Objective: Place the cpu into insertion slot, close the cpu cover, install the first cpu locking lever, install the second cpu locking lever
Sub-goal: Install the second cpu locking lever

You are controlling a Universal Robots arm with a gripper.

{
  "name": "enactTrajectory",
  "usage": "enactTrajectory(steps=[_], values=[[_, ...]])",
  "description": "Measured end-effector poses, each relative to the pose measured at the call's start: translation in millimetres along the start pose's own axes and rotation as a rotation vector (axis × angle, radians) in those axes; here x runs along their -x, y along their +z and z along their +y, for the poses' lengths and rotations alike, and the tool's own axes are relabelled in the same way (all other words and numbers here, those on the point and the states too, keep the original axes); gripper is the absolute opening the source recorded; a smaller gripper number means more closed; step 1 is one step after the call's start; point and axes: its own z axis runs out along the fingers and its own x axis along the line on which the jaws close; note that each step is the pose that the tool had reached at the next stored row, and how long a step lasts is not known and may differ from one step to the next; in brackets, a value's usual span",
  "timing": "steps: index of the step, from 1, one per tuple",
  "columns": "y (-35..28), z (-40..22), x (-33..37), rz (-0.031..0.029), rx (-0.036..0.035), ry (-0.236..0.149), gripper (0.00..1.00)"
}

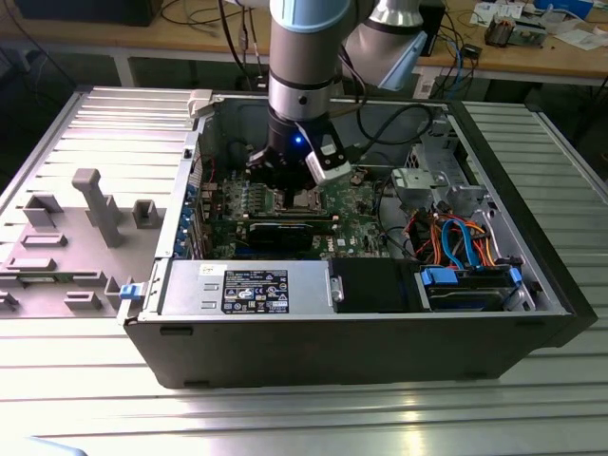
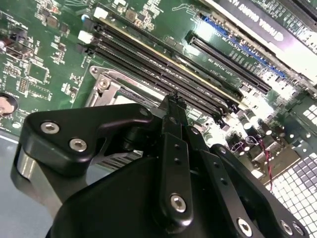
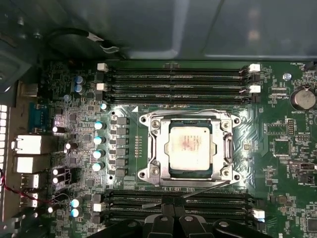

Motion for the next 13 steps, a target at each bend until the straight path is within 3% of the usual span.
enactTrajectory(steps=[13], values=[[1.0,0.0,-0.1,-0.0002,0.0031,0.000,0.11]])
